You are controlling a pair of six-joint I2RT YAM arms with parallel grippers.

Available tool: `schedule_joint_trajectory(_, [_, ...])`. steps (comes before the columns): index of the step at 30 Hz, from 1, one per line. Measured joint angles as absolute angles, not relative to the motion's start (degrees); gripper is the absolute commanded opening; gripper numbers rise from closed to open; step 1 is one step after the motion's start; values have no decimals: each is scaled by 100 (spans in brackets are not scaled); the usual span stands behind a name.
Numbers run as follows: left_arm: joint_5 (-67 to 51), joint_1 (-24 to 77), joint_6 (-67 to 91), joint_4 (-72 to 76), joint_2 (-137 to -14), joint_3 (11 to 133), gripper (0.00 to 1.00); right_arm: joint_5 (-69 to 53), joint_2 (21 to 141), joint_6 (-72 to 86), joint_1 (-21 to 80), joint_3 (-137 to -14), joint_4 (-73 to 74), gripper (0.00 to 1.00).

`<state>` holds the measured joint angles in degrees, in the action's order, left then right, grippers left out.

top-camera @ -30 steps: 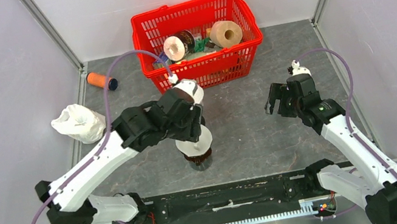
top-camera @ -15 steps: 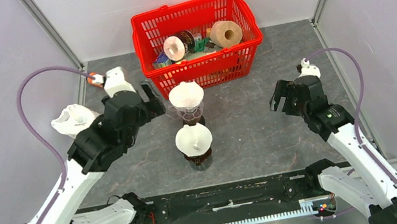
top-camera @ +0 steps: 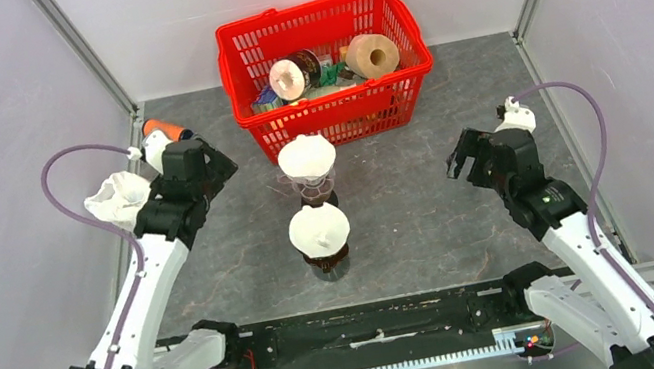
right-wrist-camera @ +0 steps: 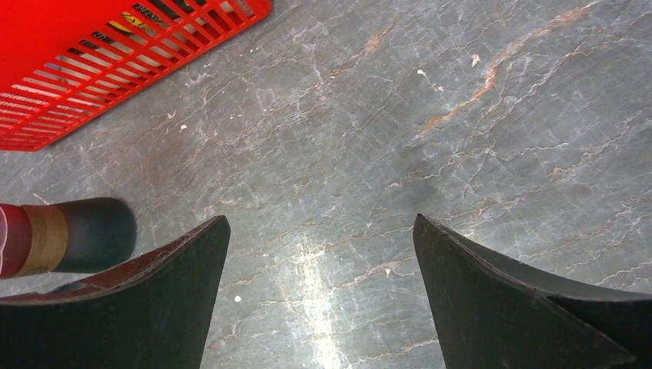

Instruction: Place the coffee filter in the dripper

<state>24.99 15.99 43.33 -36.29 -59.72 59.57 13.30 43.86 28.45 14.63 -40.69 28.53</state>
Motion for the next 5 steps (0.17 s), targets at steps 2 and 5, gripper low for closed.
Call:
schedule_joint_trajectory(2, [2318, 1481, 4340, -3441, -6149, 5898, 93, 1413, 4381, 2849, 1463, -4058, 2812, 97])
schedule_joint_trajectory(5, [2112, 1347, 4342, -3275, -6263, 5699, 93, 1516, 4353, 2871, 1463, -3975, 2694, 97])
